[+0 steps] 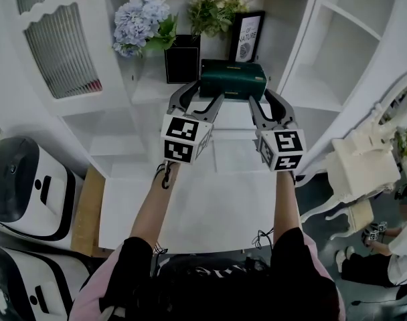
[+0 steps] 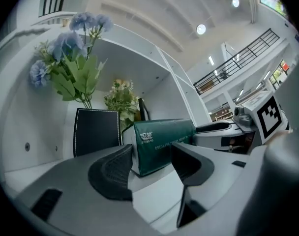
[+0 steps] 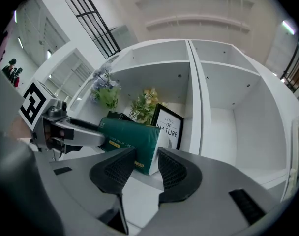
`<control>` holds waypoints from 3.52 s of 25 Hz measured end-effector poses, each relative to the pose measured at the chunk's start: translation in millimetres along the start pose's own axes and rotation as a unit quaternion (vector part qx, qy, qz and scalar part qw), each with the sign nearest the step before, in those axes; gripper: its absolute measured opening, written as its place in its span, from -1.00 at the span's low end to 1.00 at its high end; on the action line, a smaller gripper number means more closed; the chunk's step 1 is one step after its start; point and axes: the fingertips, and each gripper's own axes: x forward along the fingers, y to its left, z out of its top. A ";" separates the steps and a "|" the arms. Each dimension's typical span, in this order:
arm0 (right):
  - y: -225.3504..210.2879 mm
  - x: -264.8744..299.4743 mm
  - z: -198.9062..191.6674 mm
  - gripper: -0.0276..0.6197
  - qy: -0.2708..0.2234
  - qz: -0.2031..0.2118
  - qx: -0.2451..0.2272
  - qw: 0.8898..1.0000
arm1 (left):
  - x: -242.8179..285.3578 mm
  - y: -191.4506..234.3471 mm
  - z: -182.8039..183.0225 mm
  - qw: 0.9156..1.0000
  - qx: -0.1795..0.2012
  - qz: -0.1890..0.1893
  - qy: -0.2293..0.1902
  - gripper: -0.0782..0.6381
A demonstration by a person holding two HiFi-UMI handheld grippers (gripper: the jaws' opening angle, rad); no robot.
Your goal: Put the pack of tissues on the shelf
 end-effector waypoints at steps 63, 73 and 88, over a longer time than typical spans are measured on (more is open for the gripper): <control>235.3 -301.5 -194.8 -0.55 0.171 0.225 0.201 0.938 | -356.0 -206.9 -177.7 0.961 -0.171 0.049 0.211 -0.18; 298.5 -342.4 -166.9 -0.64 0.174 0.227 0.201 0.937 | -437.7 -213.0 -157.2 0.965 -0.161 0.037 0.202 -0.21; 418.5 -437.3 -132.7 -0.68 0.204 0.222 0.186 0.935 | -590.2 -210.7 -161.2 0.961 -0.183 0.017 0.205 -0.47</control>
